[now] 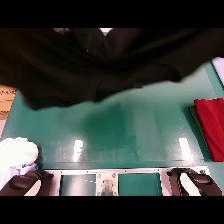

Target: Fold the shirts.

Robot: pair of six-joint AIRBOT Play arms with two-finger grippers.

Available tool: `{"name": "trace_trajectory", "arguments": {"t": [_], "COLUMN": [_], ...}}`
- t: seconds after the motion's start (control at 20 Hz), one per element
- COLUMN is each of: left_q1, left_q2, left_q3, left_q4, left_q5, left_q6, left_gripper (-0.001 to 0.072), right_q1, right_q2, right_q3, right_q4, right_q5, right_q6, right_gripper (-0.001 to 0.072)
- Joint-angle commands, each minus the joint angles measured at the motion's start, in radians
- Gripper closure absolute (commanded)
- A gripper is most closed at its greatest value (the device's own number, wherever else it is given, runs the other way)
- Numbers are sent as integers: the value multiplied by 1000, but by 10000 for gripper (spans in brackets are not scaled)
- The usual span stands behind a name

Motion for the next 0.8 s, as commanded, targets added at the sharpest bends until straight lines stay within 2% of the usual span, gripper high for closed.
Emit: {"name": "trace_trajectory", "arguments": {"t": [0.0,0.2,0.4,0.45,0.6,0.65,0.75], "left_q1": [1,1,0,0,-16,-34,-81], "left_q2": [-47,-297,-649,-737,-949,-1004,-1087], "left_q3": [18,18,18,18,18,18,18], "left_q4": [169,132,-85,-174,-452,-499,-507], "left_q5": [-40,-43,-5,12,48,49,45], "left_q6": [-72,-96,-94,-78,63,100,109], "left_gripper": [686,685,685,685,684,684,682], "right_q1": [0,0,0,0,0,0,0], "right_q2": [24,19,-69,-107,-264,-322,-421], "right_q3": [-45,-367,-760,-834,-966,-980,-980], "right_q4": [-90,-93,-93,-94,-94,-93,-93], "right_q5": [16,1,-121,-164,-249,-260,-266], "right_q6": [54,54,27,23,22,11,-11], "right_gripper": [695,695,695,694,695,695,695]}}
